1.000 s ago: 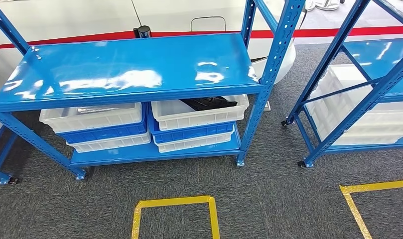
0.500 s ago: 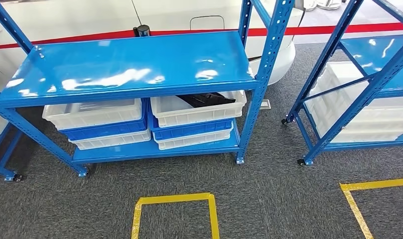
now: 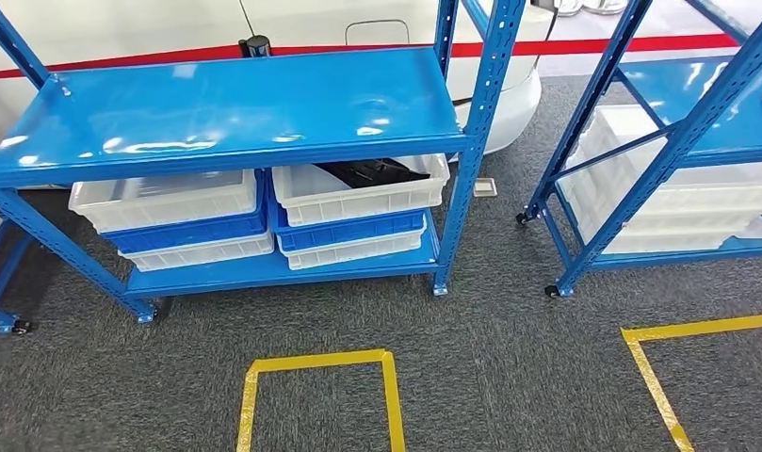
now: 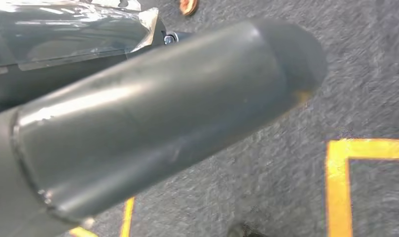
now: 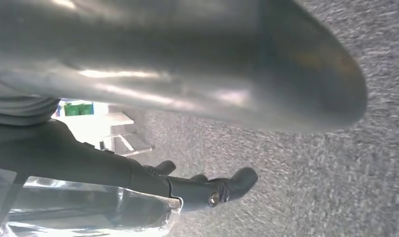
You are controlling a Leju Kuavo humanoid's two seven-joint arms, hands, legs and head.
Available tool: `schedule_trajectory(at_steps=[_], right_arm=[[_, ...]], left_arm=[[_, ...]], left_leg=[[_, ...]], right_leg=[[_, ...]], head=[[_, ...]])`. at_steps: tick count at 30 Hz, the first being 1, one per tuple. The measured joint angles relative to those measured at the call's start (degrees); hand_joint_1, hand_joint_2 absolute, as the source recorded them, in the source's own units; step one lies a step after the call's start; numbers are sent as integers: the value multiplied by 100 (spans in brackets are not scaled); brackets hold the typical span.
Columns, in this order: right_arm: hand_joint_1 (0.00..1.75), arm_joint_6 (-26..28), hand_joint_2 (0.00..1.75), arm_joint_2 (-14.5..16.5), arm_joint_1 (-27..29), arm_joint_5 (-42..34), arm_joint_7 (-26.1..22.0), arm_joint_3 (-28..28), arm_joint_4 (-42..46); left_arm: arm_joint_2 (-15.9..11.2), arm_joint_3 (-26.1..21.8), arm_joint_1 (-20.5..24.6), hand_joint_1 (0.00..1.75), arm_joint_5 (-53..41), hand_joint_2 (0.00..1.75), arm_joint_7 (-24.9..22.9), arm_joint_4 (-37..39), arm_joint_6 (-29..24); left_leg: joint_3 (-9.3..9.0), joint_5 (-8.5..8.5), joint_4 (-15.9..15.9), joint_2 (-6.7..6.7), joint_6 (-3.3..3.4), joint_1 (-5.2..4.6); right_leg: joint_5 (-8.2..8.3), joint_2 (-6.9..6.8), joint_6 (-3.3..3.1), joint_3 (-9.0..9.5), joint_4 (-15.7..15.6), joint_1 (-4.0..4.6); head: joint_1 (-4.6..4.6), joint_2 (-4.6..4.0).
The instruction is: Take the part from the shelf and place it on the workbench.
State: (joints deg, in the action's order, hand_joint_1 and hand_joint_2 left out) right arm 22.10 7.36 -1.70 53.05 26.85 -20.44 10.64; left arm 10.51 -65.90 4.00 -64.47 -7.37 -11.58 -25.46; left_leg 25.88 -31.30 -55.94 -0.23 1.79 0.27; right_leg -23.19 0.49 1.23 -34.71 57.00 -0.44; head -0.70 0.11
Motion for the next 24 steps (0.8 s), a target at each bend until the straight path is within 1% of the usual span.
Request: schedule_trajectory(at_steps=[1, 2, 3, 4, 5, 6, 7, 8, 9, 10, 11, 12, 13, 14, 15, 16, 17, 18, 19, 20, 21, 22, 23, 24], right_arm=[[0, 2, 0, 2, 0, 1, -1, 0, -1], [0, 2, 0, 5, 2, 1, -3, 0, -2], [0, 2, 0, 5, 6, 0, -7, 0, -4], [0, 2, 0, 4, 12, -2, -12, 0, -5], [0, 2, 0, -1, 15, -4, -19, 0, -7], [0, 2, 0, -6, 15, -7, -30, 0, -7], [0, 2, 0, -9, 14, -8, -40, 0, -7], [0, 7, 0, -11, 14, -14, -73, 0, -7], [0, 23, 0, -13, 15, -29, -134, -1, -7], [0, 52, 0, -13, 16, -49, -231, -2, -7], [0, 88, 0, -13, 11, -72, -356, -5, -6], [0, 123, 0, -13, -6, -91, -465, -9, -5], [0, 147, 0, -13, -29, -102, -543, -12, -5], [0, 160, 0, -13, -59, -107, -583, -15, -4], [0, 164, 0, -13, -84, -110, -594, -16, -4], [0, 166, 0, -13, -100, -110, -597, -17, -4], [0, 169, 0, -14, -109, -110, -599, -17, -4], [0, 172, 0, -14, -108, -111, -599, -19, -5], [0, 175, 0, -16, -107, -113, -599, -21, -6], [0, 179, 0, -17, -107, -115, -599, -23, -7], [0, 180, 0, -14, -106, -117, -601, -27, -7], [0, 180, 0, -10, -109, -118, -602, -29, -7], [0, 180, 0, -4, -107, -118, -604, -30, -7], [0, 180, 0, 0, -106, -118, -605, -31, -7]], left_arm=[[5, -3, 0, 0, 6, 0, 2, 1, -2], [5, -8, -1, 0, 11, 0, 3, 1, -3], [8, -15, 2, 0, 15, 0, 4, 2, -4], [10, -24, 5, 0, 18, 0, 8, 2, -7], [13, -34, 7, 0, 18, 0, 13, 2, -9], [16, -44, 8, 0, 18, 0, 20, 2, -11], [19, -51, 6, 0, 19, 0, 26, 2, -13], [21, -57, 4, 0, 24, 0, 57, 2, -11], [24, -65, 4, 0, 42, 0, 128, 2, -7], [22, -76, 6, 0, 73, 0, 245, 2, 2], [19, -90, 11, 0, 109, 0, 397, 2, 13], [14, -107, 25, 0, 146, 0, 536, 2, 24], [9, -121, 42, 0, 172, 0, 636, 2, 32], [5, -132, 61, 0, 185, 0, 690, 2, 36], [1, -139, 77, 0, 195, 0, 710, 2, 39], [-3, -142, 86, 0, 197, 0, 717, 2, 39], [-5, -144, 93, 0, 199, 0, 725, 2, 39], [-12, -146, 95, 0, 201, 0, 730, 2, 39], [-20, -149, 96, 0, 202, 0, 734, 2, 38], [-25, -151, 95, 0, 203, 0, 737, 2, 38], [-31, -155, 93, 0, 204, 0, 738, 2, 37], [-33, -158, 93, 0, 205, 0, 741, 2, 37], [-35, -161, 93, 0, 207, 0, 748, 2, 37], [-37, -163, 94, 0, 207, 0, 751, 2, 36]], left_leg=[[27, 49, 1, 10, 26, -26], [65, 108, 18, 26, 59, -25], [116, 179, 42, 46, 97, -22], [184, 260, 67, 67, 138, -15], [257, 334, 88, 89, 167, -5], [338, 396, 87, 107, 188, -15], [412, 453, 84, 122, 202, -21], [486, 510, 80, 140, 202, -27], [568, 571, 76, 158, 201, -32], [636, 623, 72, 172, 195, -34], [701, 679, 65, 186, 184, -37], [760, 733, 52, 195, 168, -39], [806, 779, 35, 202, 149, -40], [847, 820, 10, 206, 126, -50], [881, 862, -7, 211, 98, -57], [901, 901, -17, 216, 72, -60], [916, 947, -17, 221, 39, -60], [930, 991, -8, 218, 3, -49], [962, 963, -31, 194, -34, -37], [1012, 832, -119, 156, -75, -23], [1086, 592, -315, 114, -115, -7], [1176, 277, -626, 76, -151, 10], [1264, -5, -998, 56, -182, 25], [1312, -156, -1209, 50, -198, 32]], right_leg=[[42, -1, 39, -3, -18, -11], [73, -2, 73, -16, -21, -22], [42, -4, 90, -57, 8, -28], [-93, -5, 83, -122, 128, -28], [-293, -8, 60, -203, 323, -29], [-581, -10, 35, -314, 667, -31], [-834, -10, 22, -402, 1033, -33], [-998, -11, 39, -458, 1372, -34], [-1091, -11, 75, -467, 1639, -35], [-1054, -11, 127, -380, 1688, -35], [-958, -13, 184, -194, 1562, -36], [-843, -21, 220, 104, 1211, -36], [-760, -34, 231, 437, 777, -35], [-743, -49, 211, 782, 289, -24], [-758, -60, 172, 1012, -62, -13], [-787, -65, 135, 1109, -250, -3], [-798, -64, 94, 1133, -344, 10], [-755, -63, 44, 1075, -341, -6], [-704, -69, -10, 1022, -353, -21], [-639, -76, -78, 964, -361, -36], [-565, -83, -133, 892, -372, -55], [-507, -85, -162, 813, -370, -53], [-449, -84, -178, 735, -369, -52], [-420, -82, -177, 694, -369, -51]], head=[[-3, 0], [-6, 0], [-4, 0], [1, 0], [13, 0], [22, 0], [33, 0], [36, 0], [34, 0], [36, 0], [35, 0], [35, 0], [35, 0], [35, 0], [27, 0], [19, 0], [9, 0], [4, 0], [9, 0], [8, 0], [4, 0], [-4, 0], [-14, 0], [-17, 0]])
